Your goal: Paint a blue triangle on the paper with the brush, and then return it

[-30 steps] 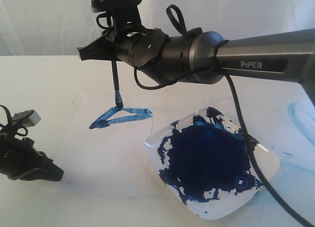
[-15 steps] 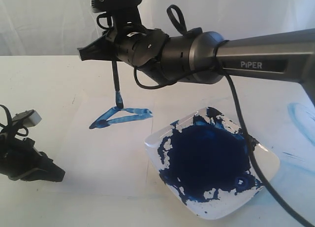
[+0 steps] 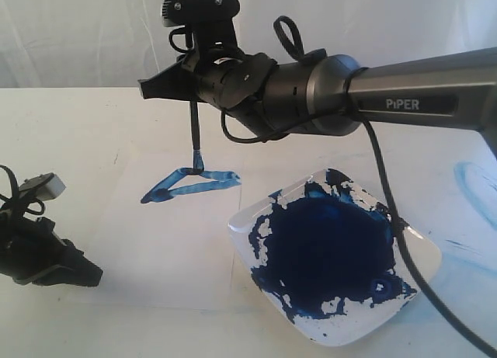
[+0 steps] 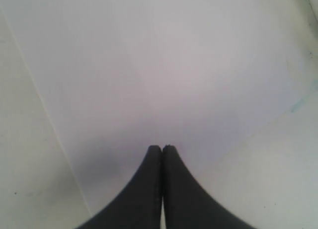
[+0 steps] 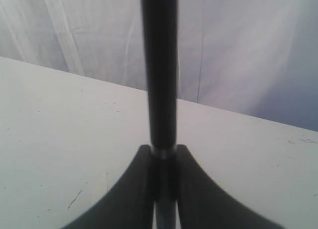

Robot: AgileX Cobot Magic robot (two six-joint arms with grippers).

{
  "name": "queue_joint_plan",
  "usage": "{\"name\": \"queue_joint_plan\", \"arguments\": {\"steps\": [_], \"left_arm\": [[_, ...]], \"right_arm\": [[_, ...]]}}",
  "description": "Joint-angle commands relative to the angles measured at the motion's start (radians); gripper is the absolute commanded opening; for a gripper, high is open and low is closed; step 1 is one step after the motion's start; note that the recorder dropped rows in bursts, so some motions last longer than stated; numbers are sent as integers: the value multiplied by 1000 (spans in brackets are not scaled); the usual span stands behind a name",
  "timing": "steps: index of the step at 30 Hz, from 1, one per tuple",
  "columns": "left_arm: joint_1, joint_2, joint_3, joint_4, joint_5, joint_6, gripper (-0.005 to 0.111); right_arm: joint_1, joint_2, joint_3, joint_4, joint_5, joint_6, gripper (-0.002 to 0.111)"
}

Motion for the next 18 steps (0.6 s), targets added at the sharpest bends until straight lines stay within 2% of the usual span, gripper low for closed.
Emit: {"name": "queue_joint_plan", "arguments": {"steps": [1, 10, 18], "left_arm": [[-6, -2, -1, -13, 21, 2, 0], [-6, -2, -1, -13, 21, 3, 0], [-6, -2, -1, -13, 21, 3, 0]], "right_arm": [[-6, -3, 9, 4, 3, -14, 0], [-6, -5, 9, 13, 3, -35, 0], [-6, -5, 9, 193, 3, -202, 0]]}}
